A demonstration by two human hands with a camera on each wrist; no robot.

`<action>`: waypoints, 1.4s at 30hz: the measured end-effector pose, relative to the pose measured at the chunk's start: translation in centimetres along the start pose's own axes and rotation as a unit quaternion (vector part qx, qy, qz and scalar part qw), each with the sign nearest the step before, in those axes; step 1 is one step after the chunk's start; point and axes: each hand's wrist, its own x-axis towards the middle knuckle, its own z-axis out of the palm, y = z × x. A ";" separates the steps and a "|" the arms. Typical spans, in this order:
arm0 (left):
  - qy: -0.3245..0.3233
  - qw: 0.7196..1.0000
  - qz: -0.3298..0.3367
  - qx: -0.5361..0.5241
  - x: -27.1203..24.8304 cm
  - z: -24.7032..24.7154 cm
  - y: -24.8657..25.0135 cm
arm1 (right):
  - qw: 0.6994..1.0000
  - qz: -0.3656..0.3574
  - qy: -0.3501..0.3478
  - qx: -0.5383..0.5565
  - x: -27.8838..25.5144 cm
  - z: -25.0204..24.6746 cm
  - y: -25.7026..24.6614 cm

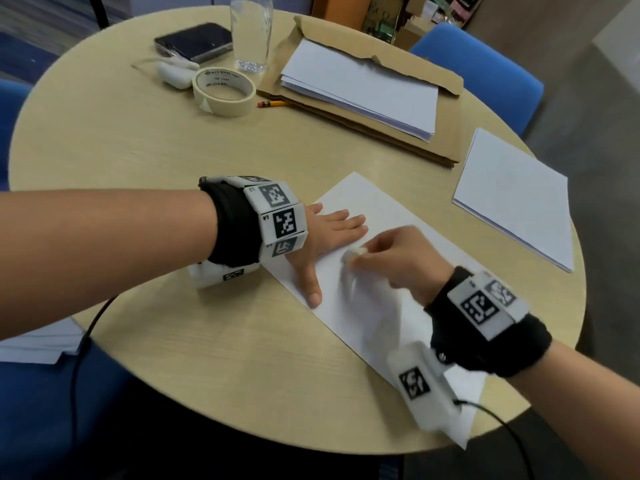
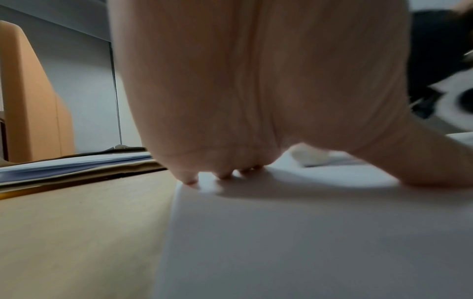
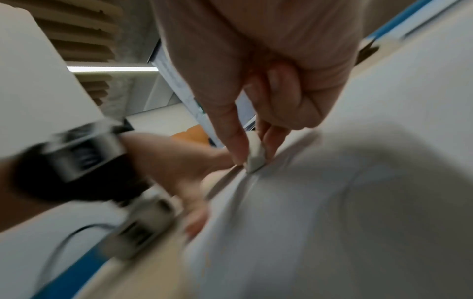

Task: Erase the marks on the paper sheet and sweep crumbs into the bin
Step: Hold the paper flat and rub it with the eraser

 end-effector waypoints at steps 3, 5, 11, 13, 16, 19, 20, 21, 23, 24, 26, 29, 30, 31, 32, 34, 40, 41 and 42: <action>0.002 1.000 0.004 0.003 0.1 0.2 -0.1 | 0.997 -0.016 -0.072 -0.029 -1.4 1.4 -0.2; -0.001 1.000 0.003 0.003 0.1 0.2 -0.1 | 0.999 -0.010 -0.045 -0.020 -0.4 0.3 -0.4; 0.007 1.000 0.002 0.001 0.2 0.3 -0.2 | 0.998 -0.049 0.014 -0.030 -0.6 0.5 -0.5; 0.008 1.000 0.001 0.014 0.3 0.4 -0.2 | 0.992 -0.082 -0.042 -0.081 -2.4 2.0 -0.5; 0.005 1.000 0.001 0.013 0.3 0.4 -0.2 | 0.987 -0.075 -0.094 -0.105 -2.2 1.4 -1.0; 0.016 1.000 0.018 -0.008 0.3 0.6 -0.6 | 0.996 -0.055 -0.042 -0.056 -0.1 -0.1 -1.5; 0.020 1.000 0.021 -0.012 0.2 0.7 -0.6 | 0.997 -0.063 -0.020 -0.047 0.2 -0.1 -1.5; 0.018 1.000 0.020 -0.009 0.2 0.6 -0.5 | 0.996 -0.076 -0.012 -0.052 -0.1 0.1 -1.3; 0.010 1.000 0.008 0.008 0.2 0.4 -0.2 | 0.989 -0.112 -0.037 -0.093 -1.7 1.1 -0.7; 0.007 1.000 0.003 0.016 0.2 0.3 0.0 | 0.984 -0.119 -0.064 -0.114 -2.7 1.6 -0.6; 0.004 1.000 -0.002 0.025 0.2 0.1 0.1 | 0.979 -0.106 -0.123 -0.121 -3.7 1.8 -0.5; 0.000 1.000 -0.005 0.018 0.2 0.2 -0.1 | 0.987 -0.060 -0.121 -0.085 -2.1 0.5 -0.9; 0.001 1.000 -0.004 0.012 0.2 0.3 -0.2 | 0.992 -0.048 -0.092 -0.067 -1.2 0.0 -1.0; 0.002 1.000 0.000 0.007 0.2 0.3 -0.2 | 0.996 -0.042 -0.060 -0.050 -0.6 -0.3 -1.0; 0.002 1.000 0.003 0.003 0.2 0.3 -0.1 | 0.998 -0.045 -0.034 -0.038 -0.2 -0.3 -0.9; 0.000 1.000 0.002 0.008 0.2 0.3 -0.1 | 0.996 -0.071 -0.023 -0.045 -0.6 0.2 -0.5; -0.007 1.000 -0.003 0.019 0.2 0.1 0.0 | 0.982 -0.063 -0.151 -0.095 -3.3 0.9 -0.4; -0.007 1.000 -0.004 0.017 0.2 0.2 0.0 | 0.986 -0.043 -0.137 -0.084 -2.6 0.3 -0.4; -0.006 1.000 -0.003 0.015 0.2 0.2 -0.1 | 0.992 -0.022 -0.099 -0.074 -1.6 -0.6 -0.3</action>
